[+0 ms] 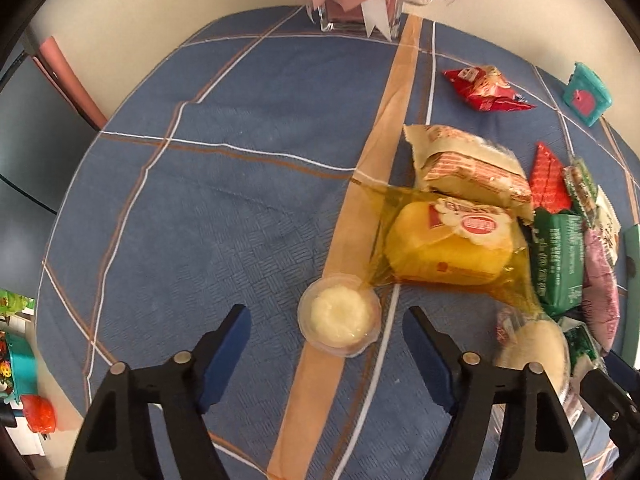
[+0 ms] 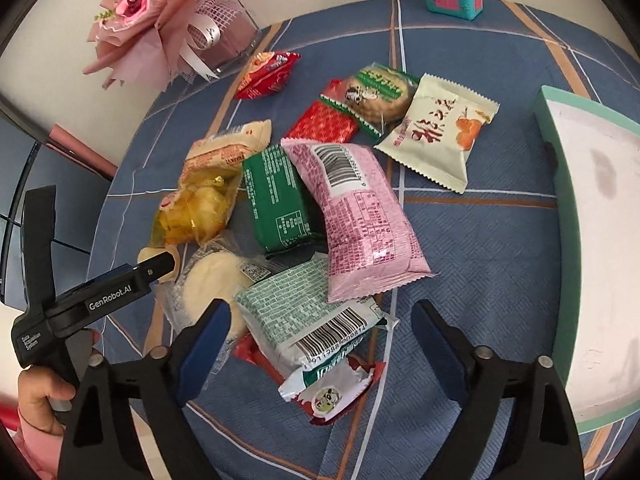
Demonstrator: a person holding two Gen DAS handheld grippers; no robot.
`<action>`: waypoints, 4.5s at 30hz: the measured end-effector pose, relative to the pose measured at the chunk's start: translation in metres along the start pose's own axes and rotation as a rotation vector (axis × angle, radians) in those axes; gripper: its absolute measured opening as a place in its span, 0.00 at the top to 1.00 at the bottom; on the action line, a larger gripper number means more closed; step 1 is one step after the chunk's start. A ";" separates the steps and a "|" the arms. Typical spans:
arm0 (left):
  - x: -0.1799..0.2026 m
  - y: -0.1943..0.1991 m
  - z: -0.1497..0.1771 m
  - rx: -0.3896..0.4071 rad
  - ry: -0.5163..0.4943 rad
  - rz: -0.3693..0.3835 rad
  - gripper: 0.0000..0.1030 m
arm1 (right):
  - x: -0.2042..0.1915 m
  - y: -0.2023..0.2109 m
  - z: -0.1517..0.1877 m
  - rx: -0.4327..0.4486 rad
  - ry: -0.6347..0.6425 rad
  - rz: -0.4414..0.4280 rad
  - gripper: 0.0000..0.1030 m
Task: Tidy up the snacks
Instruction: 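Grasp the yellow pudding cup with the left tool while the right tool grasps the green-and-white biscuit pack, then carry the pudding cup and green pack over the white tray with both tools, then open the left tool to drop the pudding cup while the right tool releases the green pack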
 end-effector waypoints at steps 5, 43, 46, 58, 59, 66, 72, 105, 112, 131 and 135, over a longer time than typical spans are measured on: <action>0.001 -0.015 -0.003 -0.027 -0.005 0.008 0.37 | -0.001 -0.005 -0.001 -0.016 0.002 -0.011 0.26; 0.007 0.104 0.023 0.176 0.173 0.161 0.52 | -0.013 0.088 0.013 0.130 0.016 -0.130 0.37; 0.024 0.126 0.019 0.210 0.164 0.193 0.52 | -0.008 0.101 0.011 0.166 0.013 -0.112 0.37; 0.123 0.164 0.016 0.254 0.057 0.281 0.52 | 0.072 0.141 0.005 0.259 -0.180 0.023 0.37; 0.133 0.164 0.017 0.255 0.041 0.285 0.52 | 0.082 0.144 0.004 0.268 -0.201 0.035 0.37; 0.203 0.161 0.027 0.243 -0.053 0.324 0.52 | 0.157 0.159 0.006 0.290 -0.384 0.148 0.37; 0.253 0.151 0.033 0.232 -0.107 0.345 0.52 | 0.199 0.165 0.008 0.307 -0.460 0.251 0.37; 0.376 0.055 0.006 0.238 -0.341 0.280 0.52 | 0.287 0.132 -0.027 0.361 -0.502 0.534 0.36; 0.377 0.044 0.001 0.216 -0.351 0.274 0.52 | 0.292 0.128 -0.032 0.364 -0.496 0.553 0.36; 0.379 0.045 -0.001 0.174 -0.370 0.211 0.42 | 0.297 0.128 -0.035 0.350 -0.497 0.540 0.33; 0.376 0.054 0.000 0.166 -0.369 0.201 0.37 | 0.299 0.128 -0.033 0.337 -0.501 0.518 0.25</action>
Point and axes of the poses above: each gripper's, at about its wrist camera, not at the fingertips, and y roughly against the way its jaws point, x to its right, z to its underside, the point moved 4 cm from there along -y, roughly the way its jaws point, and after that the axes turned 7 degrees about -x, right-handed, at the moved point
